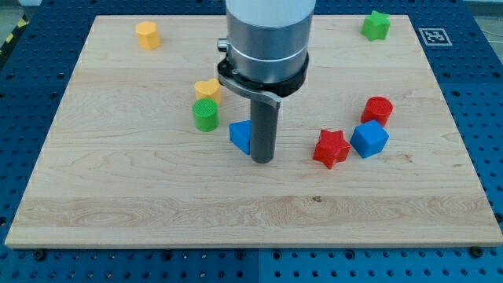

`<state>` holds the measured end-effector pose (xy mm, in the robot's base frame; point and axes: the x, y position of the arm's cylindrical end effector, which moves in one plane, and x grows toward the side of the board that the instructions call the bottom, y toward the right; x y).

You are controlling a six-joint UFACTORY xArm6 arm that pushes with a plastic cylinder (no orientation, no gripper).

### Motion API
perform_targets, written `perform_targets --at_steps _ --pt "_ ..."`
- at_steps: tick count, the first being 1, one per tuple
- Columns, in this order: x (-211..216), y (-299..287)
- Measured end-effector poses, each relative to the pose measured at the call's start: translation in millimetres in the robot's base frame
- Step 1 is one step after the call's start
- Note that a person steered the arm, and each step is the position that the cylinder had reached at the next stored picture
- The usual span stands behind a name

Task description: Push the triangle into the green circle

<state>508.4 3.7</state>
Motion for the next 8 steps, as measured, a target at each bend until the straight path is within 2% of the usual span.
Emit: perform_targets --at_steps 4,5,8 --pt "-2 -11" --pt "-32 -11" --pt "-26 -11"
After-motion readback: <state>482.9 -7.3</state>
